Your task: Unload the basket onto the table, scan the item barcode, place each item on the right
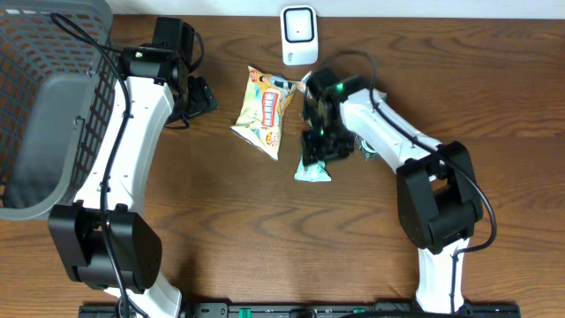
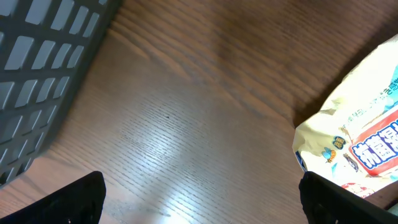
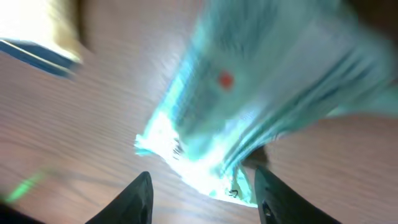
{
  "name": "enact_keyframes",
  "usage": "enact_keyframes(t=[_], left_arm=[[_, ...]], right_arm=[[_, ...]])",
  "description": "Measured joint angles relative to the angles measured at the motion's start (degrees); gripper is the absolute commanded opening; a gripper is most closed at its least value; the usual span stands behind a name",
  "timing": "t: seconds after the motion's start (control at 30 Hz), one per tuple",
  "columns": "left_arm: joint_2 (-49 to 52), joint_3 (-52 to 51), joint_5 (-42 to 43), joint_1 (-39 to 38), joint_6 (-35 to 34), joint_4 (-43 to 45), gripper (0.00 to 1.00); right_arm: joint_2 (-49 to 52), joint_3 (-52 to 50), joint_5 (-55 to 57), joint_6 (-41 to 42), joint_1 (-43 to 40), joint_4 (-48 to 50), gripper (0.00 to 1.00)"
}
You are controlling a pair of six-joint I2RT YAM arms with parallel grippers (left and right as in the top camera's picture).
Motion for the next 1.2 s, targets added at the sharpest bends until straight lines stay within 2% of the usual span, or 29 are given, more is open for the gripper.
enact_keyframes(t=[0.1,0.13,0.17,0.43,0.57,0.8,0.9,0.93,1.0,1.1,1.13,1.2], left_arm=[[0.0,0.0,0.0,0.0,0.0,0.0,0.98],[0.0,0.0,-0.02,0.0,0.0,0.02,0.97],[0.0,0.0,0.0,0.0,0.0,0.0,0.98],[0.0,0.0,0.0,0.0,0.0,0.0,0.98],[0.0,0.0,-0.02,0.0,0.0,0.0,0.98],[0.0,0.0,0.0,0.0,0.0,0.0,0.98],[0.0,0.0,0.0,0.0,0.0,-0.02,0.98],[0.0,0.0,0.0,0.0,0.0,0.0,0.98],[0.0,0.0,0.0,0.0,0.0,-0.02,0.98],[0.0,0.0,0.0,0.0,0.0,-0.02,0.98],[0.0,0.0,0.0,0.0,0.0,0.02,0.97],[0.0,0.0,0.0,0.0,0.0,-0.02,0.98]], right_arm=[[0.0,4.7,-0.24,-0.09,-1.22,-2.12,0.56],[0.0,6.12,-0.33,-0.09,-1.9,-2.84,0.66],[0.0,7.17,-0.35,-0.11,-2.95,-3.23,0.7],[0.0,3.54,-0.94,2.75,-9.01,-1.95,0.68],[0.35,-3.45,-7.19,3.34,-9.03,5.9,0.67],[0.37,-9.14,-14.12,5.44,-9.05,14.53,0.61],[0.17,-11.65,-16.26,6.47,-9.05,17.4,0.54],[0.0,-12.44,-16.76,6.69,-9.05,19.1,0.48],[-0.17,-13.84,-17.68,7.23,-9.05,21.49,0.25],[-0.17,-14.56,-17.68,8.09,-9.05,22.29,0.23],[-0.17,-14.56,-17.77,8.2,-9.05,22.36,0.18],[-0.17,-14.56,-18.43,8.46,-9.09,22.43,0.01]])
